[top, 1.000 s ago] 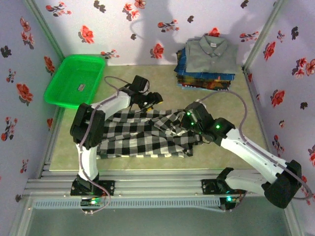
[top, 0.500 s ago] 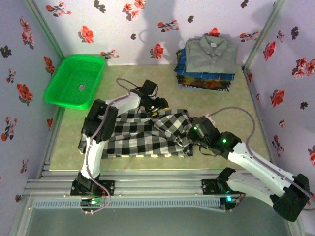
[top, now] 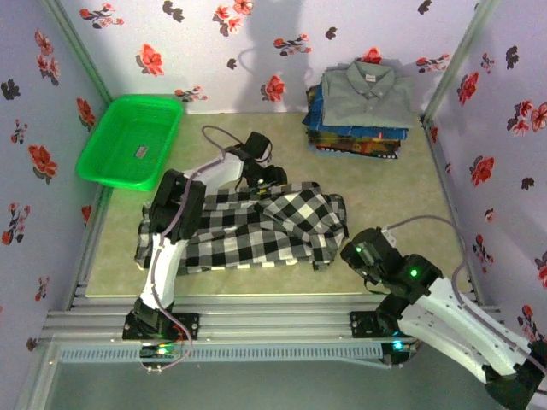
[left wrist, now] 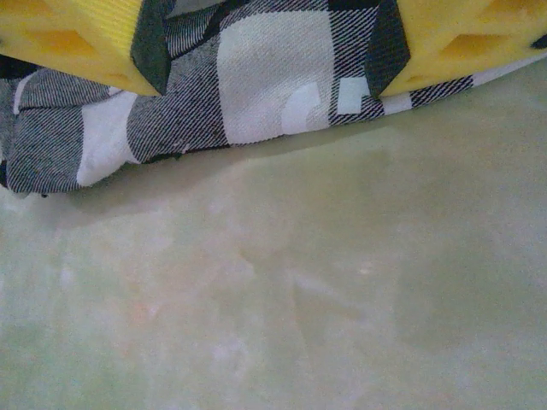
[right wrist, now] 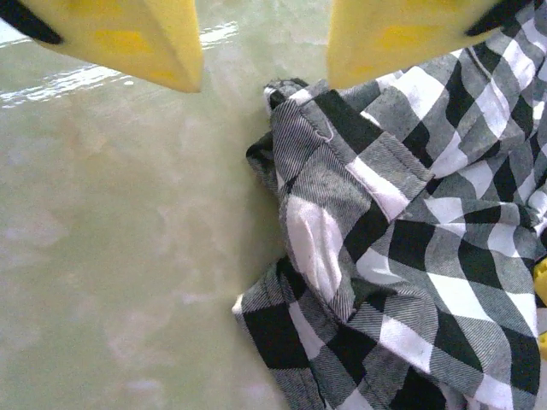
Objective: Fold and stack the long sleeve shirts
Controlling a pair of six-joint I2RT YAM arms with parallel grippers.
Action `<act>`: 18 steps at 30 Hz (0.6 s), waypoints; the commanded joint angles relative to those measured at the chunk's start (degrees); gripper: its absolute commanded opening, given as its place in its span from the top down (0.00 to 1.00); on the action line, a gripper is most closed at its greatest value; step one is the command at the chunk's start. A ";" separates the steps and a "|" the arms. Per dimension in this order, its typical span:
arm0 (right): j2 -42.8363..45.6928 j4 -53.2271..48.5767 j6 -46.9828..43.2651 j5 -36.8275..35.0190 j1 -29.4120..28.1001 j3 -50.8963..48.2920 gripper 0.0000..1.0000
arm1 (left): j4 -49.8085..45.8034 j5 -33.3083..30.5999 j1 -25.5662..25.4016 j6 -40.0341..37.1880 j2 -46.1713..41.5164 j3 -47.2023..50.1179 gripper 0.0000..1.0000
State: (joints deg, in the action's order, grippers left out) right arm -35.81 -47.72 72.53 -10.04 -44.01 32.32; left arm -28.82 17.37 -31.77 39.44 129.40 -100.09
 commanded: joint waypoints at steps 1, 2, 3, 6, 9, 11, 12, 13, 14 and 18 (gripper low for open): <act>-8.11 6.10 -9.76 3.14 -0.47 5.70 0.48 | -2.06 -0.52 0.47 -3.74 1.46 -2.01 0.34; -12.50 5.12 -12.93 4.96 -0.55 8.72 0.46 | -2.39 -0.56 0.57 -4.04 1.55 -2.25 0.34; -16.77 3.17 -15.66 6.13 -0.77 11.59 0.45 | -2.48 -0.64 0.81 -4.11 1.56 -2.30 0.34; -28.13 -2.99 -23.32 3.91 -5.19 20.34 0.38 | -2.80 -0.73 1.38 -4.69 1.26 -2.21 0.34; -36.55 -5.33 -26.61 2.57 -8.33 25.63 0.34 | -3.03 -0.60 1.52 -5.33 0.72 -2.38 0.34; -41.53 -7.44 -27.00 1.14 -9.36 28.06 0.34 | -3.05 -0.55 1.53 -5.39 0.51 -2.28 0.34; -43.73 -9.04 -26.67 -0.13 -9.83 29.19 0.34 | -2.95 -0.50 1.53 -5.36 0.42 -1.98 0.34; -45.62 -11.08 -26.13 -1.79 -10.21 30.49 0.35 | -2.77 -0.57 1.51 -5.19 0.18 -1.58 0.34; -46.92 -12.13 -25.74 -3.13 -10.41 30.99 0.35 | -2.50 -0.55 1.53 -5.02 -0.05 -1.19 0.34; -50.49 -8.27 -26.37 -4.78 -10.49 30.86 0.39 | -1.18 -0.35 1.61 -4.47 -0.86 0.40 0.34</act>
State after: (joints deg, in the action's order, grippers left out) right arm -85.01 -54.15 47.88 -10.81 -54.08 61.80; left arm -30.06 17.34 -30.61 35.75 129.43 -100.71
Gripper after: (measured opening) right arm 0.613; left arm 0.659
